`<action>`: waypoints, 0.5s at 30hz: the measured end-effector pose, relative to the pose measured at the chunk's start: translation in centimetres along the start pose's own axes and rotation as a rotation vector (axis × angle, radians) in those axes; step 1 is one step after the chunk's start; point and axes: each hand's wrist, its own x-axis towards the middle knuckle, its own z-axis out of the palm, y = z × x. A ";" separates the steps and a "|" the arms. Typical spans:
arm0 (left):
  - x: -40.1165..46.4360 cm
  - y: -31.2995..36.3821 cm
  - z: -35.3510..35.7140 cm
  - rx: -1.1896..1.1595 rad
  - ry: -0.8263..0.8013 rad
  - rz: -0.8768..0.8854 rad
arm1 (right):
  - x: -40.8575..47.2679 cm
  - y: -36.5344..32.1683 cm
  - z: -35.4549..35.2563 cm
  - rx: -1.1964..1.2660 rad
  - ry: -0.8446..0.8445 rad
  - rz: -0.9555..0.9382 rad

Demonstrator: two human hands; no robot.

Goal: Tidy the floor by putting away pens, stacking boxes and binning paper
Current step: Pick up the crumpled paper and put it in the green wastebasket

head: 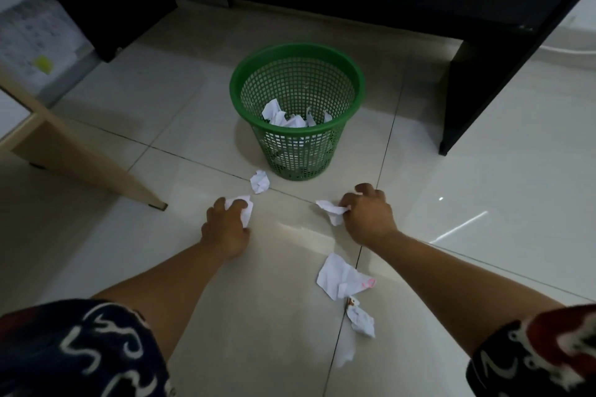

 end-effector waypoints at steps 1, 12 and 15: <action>0.2 -0.1 0.3 0.007 -0.037 -0.008 | 0.1 1.0 0.4 -0.015 -0.048 0.044; 0.6 -1.5 1.8 -0.154 0.177 0.120 | -0.9 1.6 3.6 0.136 0.079 -0.115; 1.0 -1.3 0.9 -0.117 0.251 0.211 | -0.9 -0.3 1.4 0.261 0.210 -0.216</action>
